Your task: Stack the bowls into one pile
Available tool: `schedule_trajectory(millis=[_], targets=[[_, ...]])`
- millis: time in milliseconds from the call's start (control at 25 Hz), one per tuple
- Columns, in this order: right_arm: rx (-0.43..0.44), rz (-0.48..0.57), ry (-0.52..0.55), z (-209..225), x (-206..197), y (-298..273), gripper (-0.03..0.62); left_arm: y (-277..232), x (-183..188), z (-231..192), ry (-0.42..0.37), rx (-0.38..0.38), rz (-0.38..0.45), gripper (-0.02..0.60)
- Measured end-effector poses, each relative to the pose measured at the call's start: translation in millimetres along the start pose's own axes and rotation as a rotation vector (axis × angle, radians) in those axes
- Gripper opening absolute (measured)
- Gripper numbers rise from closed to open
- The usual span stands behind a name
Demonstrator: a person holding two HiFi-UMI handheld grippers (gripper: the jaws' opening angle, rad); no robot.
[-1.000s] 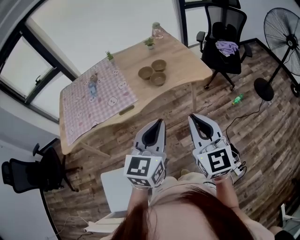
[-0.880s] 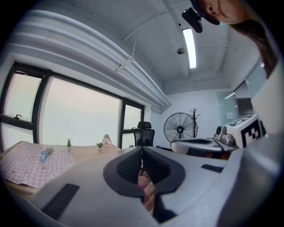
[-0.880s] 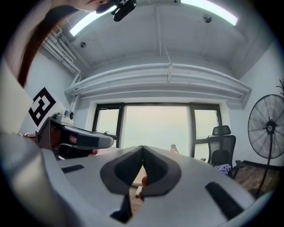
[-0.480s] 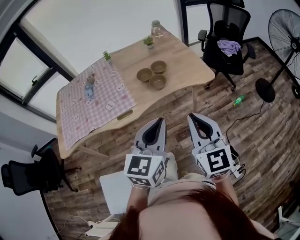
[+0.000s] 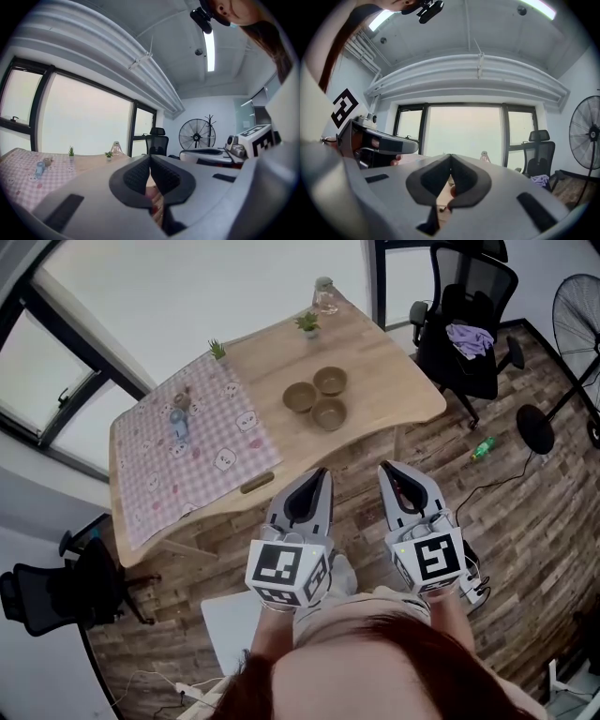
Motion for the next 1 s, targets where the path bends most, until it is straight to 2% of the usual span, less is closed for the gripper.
schedule_trajectory(millis=[640,1000], targets=[[-0.053,0.010,-0.011,-3.0,8.0,-114.1,0.000,-40.0,-6.6,-108.2,-0.018,-0.017,0.007,0.011],[-0.071,-0.064,0.045,-7.5,-7.9,-151.7,0.000,-52.3,-24.1,-133.4,0.014,-0.046,-0.005,0.011]])
Point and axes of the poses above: the fingertips, and each gripper's own axes: y backward along the fingers, z to its right, x out of its top, the point moved 7 cm from there along y, backward along the fingers, and after that the axes turned 12 degrees about -y, right-handed, at the moved point
